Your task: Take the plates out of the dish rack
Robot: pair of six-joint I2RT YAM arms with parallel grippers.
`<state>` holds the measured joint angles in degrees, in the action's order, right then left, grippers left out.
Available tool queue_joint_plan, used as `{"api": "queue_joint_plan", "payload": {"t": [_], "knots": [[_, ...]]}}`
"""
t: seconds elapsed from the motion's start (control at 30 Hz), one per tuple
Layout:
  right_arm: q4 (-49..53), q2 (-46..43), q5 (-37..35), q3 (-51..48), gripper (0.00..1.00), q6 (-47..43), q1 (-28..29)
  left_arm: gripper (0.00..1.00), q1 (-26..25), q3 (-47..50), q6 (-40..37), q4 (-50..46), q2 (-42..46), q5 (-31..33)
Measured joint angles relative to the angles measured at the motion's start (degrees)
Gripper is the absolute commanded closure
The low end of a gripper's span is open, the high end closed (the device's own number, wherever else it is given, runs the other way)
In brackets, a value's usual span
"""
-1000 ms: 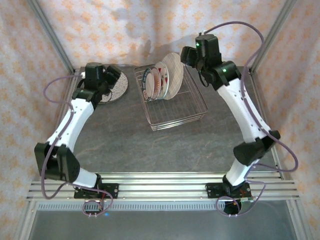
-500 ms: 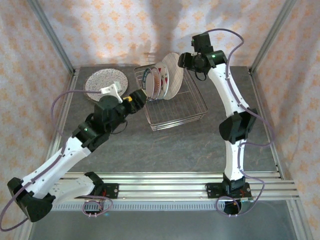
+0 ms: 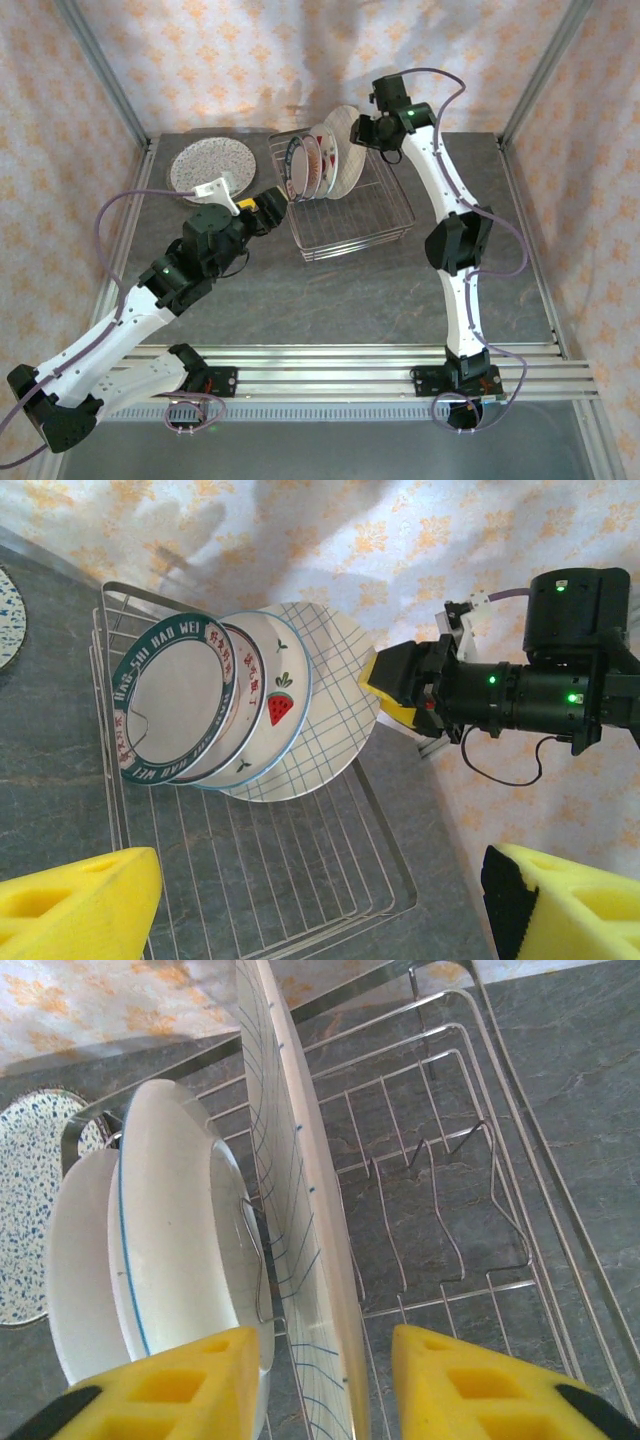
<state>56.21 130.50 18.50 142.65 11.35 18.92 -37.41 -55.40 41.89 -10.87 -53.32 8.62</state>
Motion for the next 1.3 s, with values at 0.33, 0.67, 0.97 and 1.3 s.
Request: {"api": "queue_joint_plan", "payload": {"t": [0.33,0.67,0.97,1.3], "knots": [[-0.35,1.62,1.77,0.37,0.8,-0.66,-0.13,0.16,-0.11,0.02,0.0,0.11,0.83,0.61],[-0.68,2.93,1.22,1.2,0.98,-3.48,-0.59,0.16,-0.11,0.0,0.02,0.39,1.27,0.85],[0.83,3.19,-3.41,3.23,1.0,-4.52,1.05,0.16,-0.11,0.02,0.04,1.11,1.46,0.85],[2.38,1.99,-12.24,3.48,1.0,-4.02,4.24,0.15,-0.11,0.02,0.07,1.46,1.44,0.85]]}}
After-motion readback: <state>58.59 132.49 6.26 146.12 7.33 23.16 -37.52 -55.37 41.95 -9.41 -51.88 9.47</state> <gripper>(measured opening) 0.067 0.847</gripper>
